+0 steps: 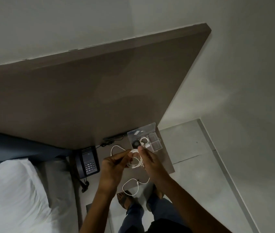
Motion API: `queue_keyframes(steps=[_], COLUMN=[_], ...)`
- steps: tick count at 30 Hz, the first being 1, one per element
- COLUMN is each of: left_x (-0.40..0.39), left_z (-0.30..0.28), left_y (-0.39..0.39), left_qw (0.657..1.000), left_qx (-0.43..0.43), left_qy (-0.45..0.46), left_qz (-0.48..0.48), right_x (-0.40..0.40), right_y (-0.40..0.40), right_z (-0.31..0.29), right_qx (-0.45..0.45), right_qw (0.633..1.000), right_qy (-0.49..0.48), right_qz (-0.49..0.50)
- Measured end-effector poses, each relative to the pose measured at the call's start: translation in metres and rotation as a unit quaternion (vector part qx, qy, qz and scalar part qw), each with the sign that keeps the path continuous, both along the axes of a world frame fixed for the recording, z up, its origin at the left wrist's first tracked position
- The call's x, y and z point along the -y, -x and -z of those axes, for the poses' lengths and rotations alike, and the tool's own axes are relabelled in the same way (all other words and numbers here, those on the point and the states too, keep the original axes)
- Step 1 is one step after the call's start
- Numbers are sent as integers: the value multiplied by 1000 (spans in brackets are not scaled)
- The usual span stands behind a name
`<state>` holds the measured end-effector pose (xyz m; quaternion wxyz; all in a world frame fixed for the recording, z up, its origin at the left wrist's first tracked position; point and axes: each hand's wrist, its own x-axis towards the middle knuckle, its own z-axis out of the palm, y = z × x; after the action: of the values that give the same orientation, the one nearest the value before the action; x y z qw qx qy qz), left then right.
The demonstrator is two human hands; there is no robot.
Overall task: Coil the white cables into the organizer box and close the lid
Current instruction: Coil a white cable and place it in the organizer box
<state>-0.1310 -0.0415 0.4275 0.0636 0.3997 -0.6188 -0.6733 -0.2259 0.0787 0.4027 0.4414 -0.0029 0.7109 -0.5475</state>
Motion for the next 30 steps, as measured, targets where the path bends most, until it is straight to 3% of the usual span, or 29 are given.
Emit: queue_keyframes(steps=[5, 10, 13, 21, 26, 30], left_x=[-3, -21, -38, -54, -51, -63], left_z=[48, 139, 212, 391, 465, 499], left_y=[14, 46, 73, 167, 195, 202], left_qw=[998, 997, 995, 993, 996, 984], left_qx=[50, 78, 97, 102, 86, 91], left_qy=[30, -6, -28, -29, 32, 152], left_qz=[25, -5, -26, -47, -5, 37], right_x=[-30, -60, -77, -82, -77, -77], right_y=[18, 47, 71, 136, 175, 185], right_z=[41, 114, 181, 363, 429, 460], right_qx=[-71, 1, 2, -119, -232, -282], right_qw=[997, 1000, 998, 983, 958, 934], right_qy=[5, 1, -21, -108, -171, -216], right_qz=[-19, 29, 58, 89, 9, -27])
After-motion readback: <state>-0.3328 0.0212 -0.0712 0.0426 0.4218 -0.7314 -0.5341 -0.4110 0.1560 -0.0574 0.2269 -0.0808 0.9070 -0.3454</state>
